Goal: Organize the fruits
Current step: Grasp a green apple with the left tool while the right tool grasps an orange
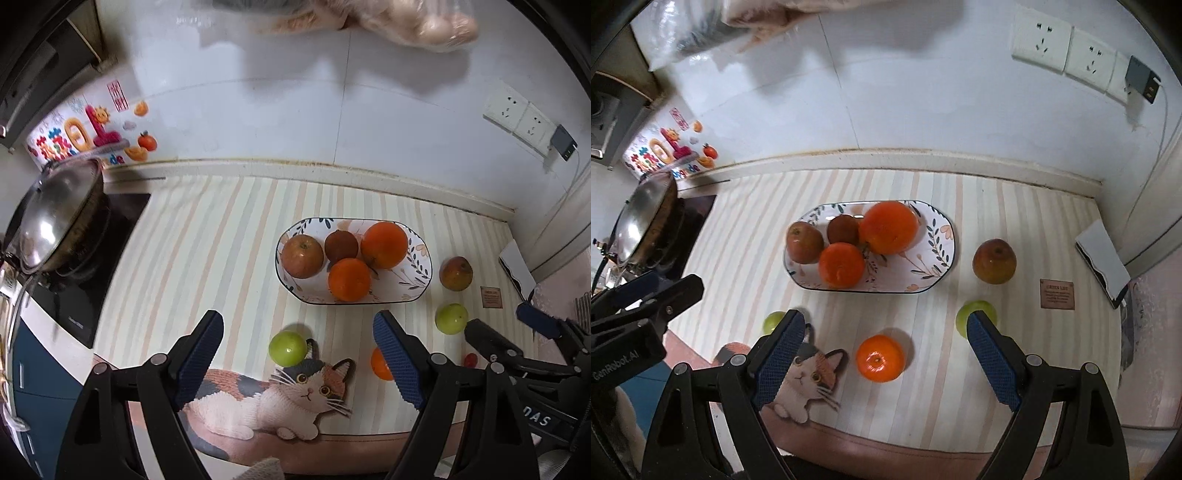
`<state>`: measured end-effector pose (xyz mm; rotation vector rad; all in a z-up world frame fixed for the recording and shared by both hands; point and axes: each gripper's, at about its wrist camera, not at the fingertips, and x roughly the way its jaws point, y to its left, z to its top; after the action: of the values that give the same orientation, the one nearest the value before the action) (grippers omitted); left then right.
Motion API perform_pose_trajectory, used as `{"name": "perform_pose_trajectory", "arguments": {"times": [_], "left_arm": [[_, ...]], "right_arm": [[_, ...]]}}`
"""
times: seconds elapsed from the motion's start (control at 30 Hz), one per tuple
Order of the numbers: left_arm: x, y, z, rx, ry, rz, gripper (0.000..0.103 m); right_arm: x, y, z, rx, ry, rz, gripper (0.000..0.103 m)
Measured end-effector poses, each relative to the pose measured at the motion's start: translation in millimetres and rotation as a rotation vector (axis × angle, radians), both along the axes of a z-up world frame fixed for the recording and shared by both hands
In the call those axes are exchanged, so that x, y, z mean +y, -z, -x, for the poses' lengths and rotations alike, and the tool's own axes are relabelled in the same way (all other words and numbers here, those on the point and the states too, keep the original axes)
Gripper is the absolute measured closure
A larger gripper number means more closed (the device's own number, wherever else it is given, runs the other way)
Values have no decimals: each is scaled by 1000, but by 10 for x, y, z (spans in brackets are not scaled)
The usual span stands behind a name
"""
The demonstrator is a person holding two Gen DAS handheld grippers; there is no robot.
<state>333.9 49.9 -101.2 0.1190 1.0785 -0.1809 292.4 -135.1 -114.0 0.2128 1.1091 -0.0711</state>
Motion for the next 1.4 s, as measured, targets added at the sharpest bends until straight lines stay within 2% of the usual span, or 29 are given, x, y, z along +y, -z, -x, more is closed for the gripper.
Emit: {"name": "perform_pose_trajectory", "arguments": {"times": [0.3,0.43,0.57,0.67,0.8,0.97,1.07,1.17,1.27,1.4], "left_arm": [[16,-207,222,-80,-4,14,20],[-11,-220,265,-94,-1,12,20],[-26,-171,239,-75,-5,6,20],[-23,-9,138,-31,-19,-7,20],[24,310,-44,39,-54,-50,20],[156,870,-319,199,-88,-80,20],[240,1193,-449,302,-109,-63,20],[316,1509,-548,413,-131,-23,20],[329,1785,-601,505,-142,11,20],[253,2004,-614,560,-133,16,20]], "right_arm": [[15,-345,286,-81,20,3,11],[-5,-380,318,-92,29,0,11],[-56,-311,290,-78,42,-28,11],[-125,-125,211,-42,49,-79,11],[-168,365,42,62,45,-100,11],[-135,1141,-149,226,29,-152,11],[-47,1558,-250,308,9,-175,12],[49,1853,-325,370,-14,-165,13],[111,2005,-361,399,-30,-159,13],[146,2154,-394,431,-33,-165,16]]}}
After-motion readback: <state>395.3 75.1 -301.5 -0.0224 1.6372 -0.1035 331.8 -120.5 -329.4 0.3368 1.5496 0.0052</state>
